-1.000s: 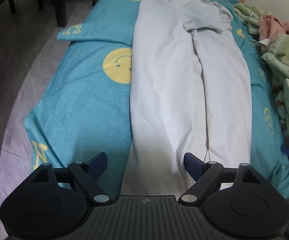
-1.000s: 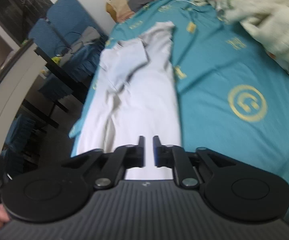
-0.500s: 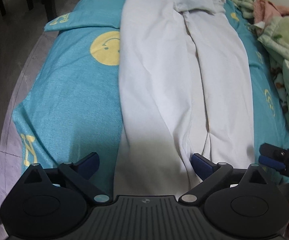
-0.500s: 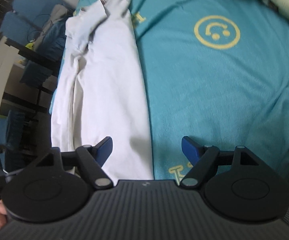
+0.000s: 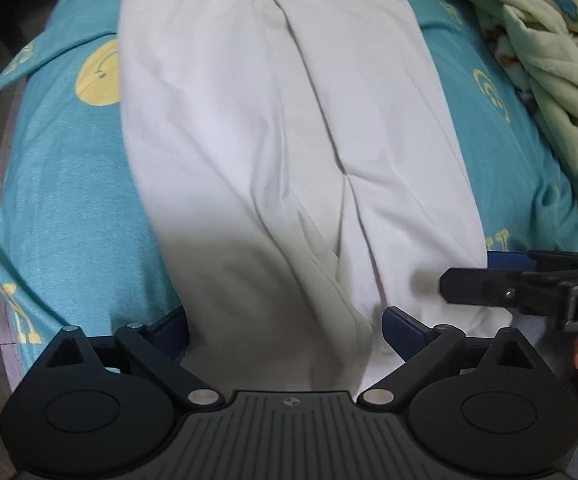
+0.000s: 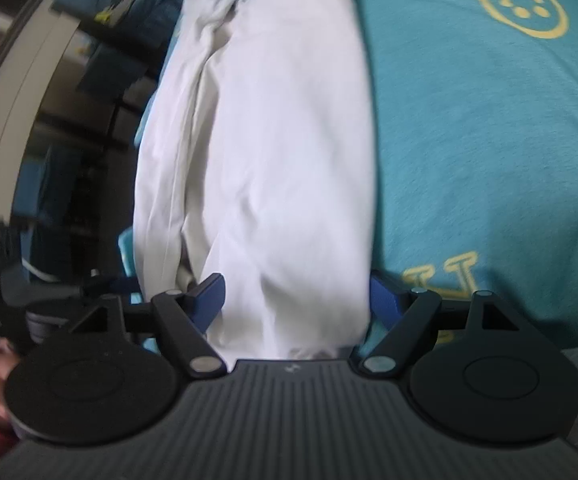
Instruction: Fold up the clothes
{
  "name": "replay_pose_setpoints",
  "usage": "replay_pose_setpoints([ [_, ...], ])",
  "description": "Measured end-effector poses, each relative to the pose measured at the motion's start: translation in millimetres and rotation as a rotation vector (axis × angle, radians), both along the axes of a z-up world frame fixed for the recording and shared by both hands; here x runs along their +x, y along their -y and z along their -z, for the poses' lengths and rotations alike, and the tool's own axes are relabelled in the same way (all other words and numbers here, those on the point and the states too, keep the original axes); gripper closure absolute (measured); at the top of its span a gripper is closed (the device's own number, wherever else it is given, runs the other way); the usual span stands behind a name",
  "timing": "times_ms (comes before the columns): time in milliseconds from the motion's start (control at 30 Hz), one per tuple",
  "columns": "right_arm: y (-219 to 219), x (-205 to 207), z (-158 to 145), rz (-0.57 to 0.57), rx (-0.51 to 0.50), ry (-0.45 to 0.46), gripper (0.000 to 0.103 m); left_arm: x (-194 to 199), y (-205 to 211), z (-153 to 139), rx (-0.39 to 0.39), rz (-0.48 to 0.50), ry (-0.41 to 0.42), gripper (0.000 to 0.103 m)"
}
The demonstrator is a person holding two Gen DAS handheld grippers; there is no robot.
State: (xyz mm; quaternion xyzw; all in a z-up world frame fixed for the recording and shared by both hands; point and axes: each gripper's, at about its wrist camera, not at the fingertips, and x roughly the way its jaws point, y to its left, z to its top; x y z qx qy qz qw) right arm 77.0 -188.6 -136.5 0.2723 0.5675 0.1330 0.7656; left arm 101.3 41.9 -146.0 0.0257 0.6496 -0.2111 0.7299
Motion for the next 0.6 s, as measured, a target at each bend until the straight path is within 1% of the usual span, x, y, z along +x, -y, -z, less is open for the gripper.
replay_pose_setpoints([
  [100,-9,-5,-2,-0.050,-0.015,0.000,0.024,-5,3,-2,-0.002,0.034,-0.013,0.013],
  [167,-16,-8,-4,-0.099,-0.043,0.007,0.025,-8,5,-3,-0.003,0.057,-0.021,0.019],
  [200,-20,-9,-5,-0.128,-0.061,0.012,0.026,-9,6,-4,-0.002,0.068,-0.024,0.024],
  [233,-26,-10,-5,-0.157,-0.081,0.015,0.034,-10,7,-5,0.006,0.074,-0.020,0.028],
  [300,-35,-13,-7,-0.188,-0.157,0.037,0.045,-11,6,-6,0.012,0.074,-0.014,0.034],
  [333,-39,-14,-8,-0.199,-0.196,0.049,0.057,-12,6,-8,0.010,0.071,-0.010,0.039],
  [367,-40,-15,-9,-0.200,-0.216,0.058,0.069,-13,4,-10,-0.003,0.064,-0.002,0.042],
  [400,-42,-16,-10,-0.200,-0.234,0.066,0.075,-14,3,-13,-0.015,0.057,0.005,0.048],
  [433,-39,-16,-10,-0.190,-0.222,0.068,0.082,-15,1,-16,-0.028,0.051,0.013,0.055],
  [467,-37,-15,-10,-0.179,-0.207,0.069,0.085,-16,0,-19,-0.040,0.044,0.020,0.059],
  [500,-33,-15,-12,-0.160,-0.185,0.073,0.086,-17,-2,-22,-0.053,0.037,0.028,0.071],
  [533,-30,-14,-14,-0.139,-0.162,0.078,0.088,-18,-3,-25,-0.065,0.030,0.035,0.086],
  [567,-26,-14,-15,-0.119,-0.139,0.083,0.091,-20,-4,-28,-0.078,0.023,0.043,0.087],
  [600,-23,-13,-17,-0.099,-0.116,0.087,0.091,-21,-6,-31,-0.090,0.016,0.050,0.090],
])
